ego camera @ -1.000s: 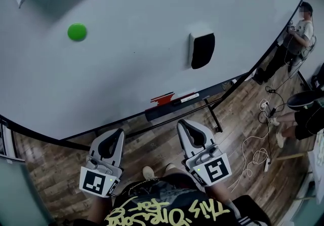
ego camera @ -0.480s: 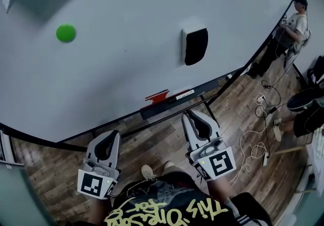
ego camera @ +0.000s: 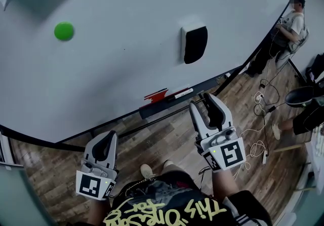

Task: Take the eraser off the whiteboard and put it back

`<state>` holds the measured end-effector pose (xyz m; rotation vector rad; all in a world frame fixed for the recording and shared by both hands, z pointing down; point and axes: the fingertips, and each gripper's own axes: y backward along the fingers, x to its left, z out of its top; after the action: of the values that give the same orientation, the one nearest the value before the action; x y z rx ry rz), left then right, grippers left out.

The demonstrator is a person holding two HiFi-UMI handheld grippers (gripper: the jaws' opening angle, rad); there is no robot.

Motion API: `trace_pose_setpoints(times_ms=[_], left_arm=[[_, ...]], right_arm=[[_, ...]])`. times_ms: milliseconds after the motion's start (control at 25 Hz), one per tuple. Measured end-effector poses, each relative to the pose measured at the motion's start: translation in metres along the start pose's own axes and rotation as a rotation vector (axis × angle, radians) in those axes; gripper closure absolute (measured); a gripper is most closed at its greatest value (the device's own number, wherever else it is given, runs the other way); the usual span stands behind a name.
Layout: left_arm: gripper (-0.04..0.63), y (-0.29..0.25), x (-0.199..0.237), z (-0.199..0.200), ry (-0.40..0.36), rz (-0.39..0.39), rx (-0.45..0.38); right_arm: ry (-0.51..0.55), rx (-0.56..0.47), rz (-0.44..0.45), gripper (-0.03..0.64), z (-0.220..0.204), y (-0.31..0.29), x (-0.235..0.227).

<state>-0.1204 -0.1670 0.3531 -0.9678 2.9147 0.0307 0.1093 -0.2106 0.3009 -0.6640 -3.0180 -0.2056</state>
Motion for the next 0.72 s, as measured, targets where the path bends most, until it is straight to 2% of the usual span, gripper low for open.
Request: trace_pose_setpoints(times_ms=[280, 720], left_arm=[[0.588, 0.002, 0.001, 0.001, 0.005, 0.004, 0.004], [0.588, 0.007, 0.002, -0.003, 0.010, 0.014, 0.004]], right_arm=[[0.036, -0.034, -0.025, 0.390, 0.021, -0.007, -0.016], [0.062, -0.091, -0.049, 0.356, 0.048, -0.019, -0.034]])
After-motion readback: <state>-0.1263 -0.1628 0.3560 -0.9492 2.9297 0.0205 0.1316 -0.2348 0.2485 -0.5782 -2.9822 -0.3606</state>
